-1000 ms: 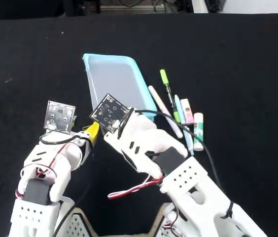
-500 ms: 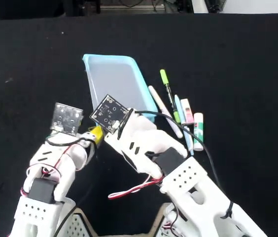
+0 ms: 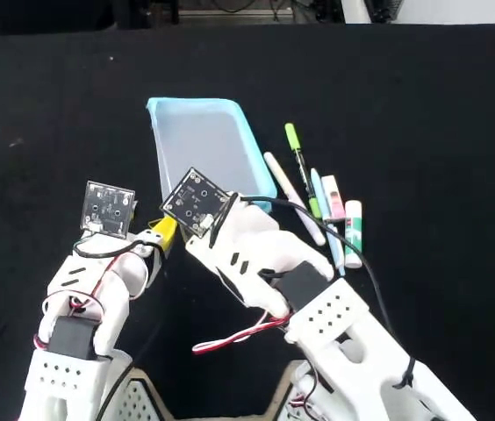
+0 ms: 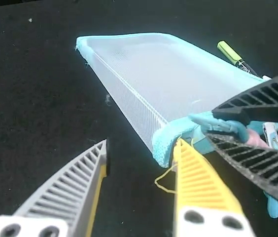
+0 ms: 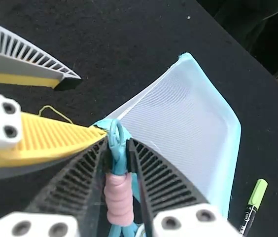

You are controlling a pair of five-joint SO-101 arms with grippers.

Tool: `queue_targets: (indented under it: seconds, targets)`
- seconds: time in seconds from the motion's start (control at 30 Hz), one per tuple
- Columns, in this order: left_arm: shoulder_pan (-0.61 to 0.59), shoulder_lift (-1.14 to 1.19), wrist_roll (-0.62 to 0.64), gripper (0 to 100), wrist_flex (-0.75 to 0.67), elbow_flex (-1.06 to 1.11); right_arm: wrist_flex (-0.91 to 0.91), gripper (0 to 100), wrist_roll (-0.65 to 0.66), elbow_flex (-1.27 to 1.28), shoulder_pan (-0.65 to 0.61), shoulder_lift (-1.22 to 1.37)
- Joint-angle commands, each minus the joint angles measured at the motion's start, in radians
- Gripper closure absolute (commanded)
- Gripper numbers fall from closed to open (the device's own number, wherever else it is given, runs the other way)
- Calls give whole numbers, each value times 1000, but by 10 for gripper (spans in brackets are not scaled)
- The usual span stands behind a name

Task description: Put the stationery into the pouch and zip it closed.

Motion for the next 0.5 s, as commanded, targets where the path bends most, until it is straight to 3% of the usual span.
queue_targets:
  seconds: [0.0, 0.13, 0.33, 0.47]
  targets:
    - [-10, 0, 3, 804, -14, -2, -18, 988, 2, -12, -2, -27]
    - [-10, -8, 84, 970, -15, 10, -18, 988, 2, -12, 0, -27]
    - [-24, -9, 167, 969, -15, 5, -17, 988, 2, -12, 5, -27]
    - [-108, -9, 172, 970, -18, -18, -17, 988, 2, -24, 83, -28]
